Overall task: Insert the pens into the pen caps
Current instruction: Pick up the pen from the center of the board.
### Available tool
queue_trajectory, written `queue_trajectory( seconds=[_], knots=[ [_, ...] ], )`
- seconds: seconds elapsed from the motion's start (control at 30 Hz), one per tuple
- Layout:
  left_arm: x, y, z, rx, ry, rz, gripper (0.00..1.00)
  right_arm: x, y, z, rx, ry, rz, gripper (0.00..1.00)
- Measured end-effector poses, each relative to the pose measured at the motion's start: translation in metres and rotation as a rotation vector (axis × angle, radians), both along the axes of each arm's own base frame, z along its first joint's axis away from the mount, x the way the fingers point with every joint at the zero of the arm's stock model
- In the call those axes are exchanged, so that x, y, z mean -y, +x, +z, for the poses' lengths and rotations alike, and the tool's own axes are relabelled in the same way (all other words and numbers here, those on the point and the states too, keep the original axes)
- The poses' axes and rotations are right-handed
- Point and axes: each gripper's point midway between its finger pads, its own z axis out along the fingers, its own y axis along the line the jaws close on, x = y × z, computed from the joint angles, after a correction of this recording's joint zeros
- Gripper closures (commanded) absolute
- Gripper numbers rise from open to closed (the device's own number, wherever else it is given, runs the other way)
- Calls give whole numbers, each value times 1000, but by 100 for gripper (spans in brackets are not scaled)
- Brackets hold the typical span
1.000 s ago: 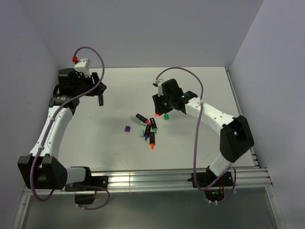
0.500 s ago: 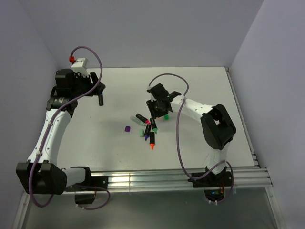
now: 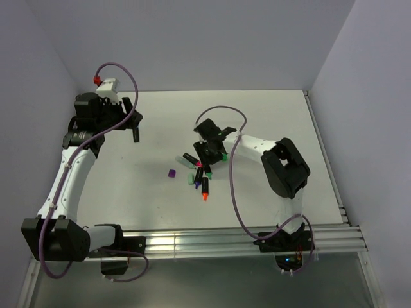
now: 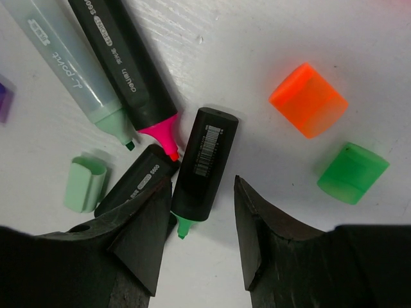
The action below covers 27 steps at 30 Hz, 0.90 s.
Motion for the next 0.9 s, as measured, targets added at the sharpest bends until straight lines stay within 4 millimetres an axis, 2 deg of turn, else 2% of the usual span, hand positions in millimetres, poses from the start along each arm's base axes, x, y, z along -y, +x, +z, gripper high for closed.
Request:
queue_trajectory(
  seconds=[0.2, 0.37, 0.43, 0.53, 0.63, 0.67, 0.73, 0.77, 0.9],
  knots=[
    [0, 1, -9, -30, 2, 0, 34, 1, -2, -5, -6, -13, 1, 49],
    [0, 2, -13, -43, 2, 0, 34, 3, -3, -19, -30, -40, -2, 49],
    [0, 3, -14, -44, 3, 0, 33, 2, -1, -19, -23, -38, -7, 49],
    [0, 3, -15, -46, 4, -3, 33, 3, 0, -19, -22, -41, -14, 56],
    [2, 3, -12, -24, 9, -24, 33, 4, 1, -20, -19, -46, -21, 71],
    [4, 2, -12, -11, 14, -38, 34, 4, 1, -20, -19, -46, -23, 79],
    [7, -3, -12, 9, 25, -78, 36, 4, 1, -20, -20, -45, -22, 89],
    [10, -6, -11, 27, 40, -107, 37, 4, 1, -19, -20, -44, -23, 97],
    [22, -20, -6, 153, 143, -282, 41, 7, -1, -14, -42, -27, -25, 100]
  ],
)
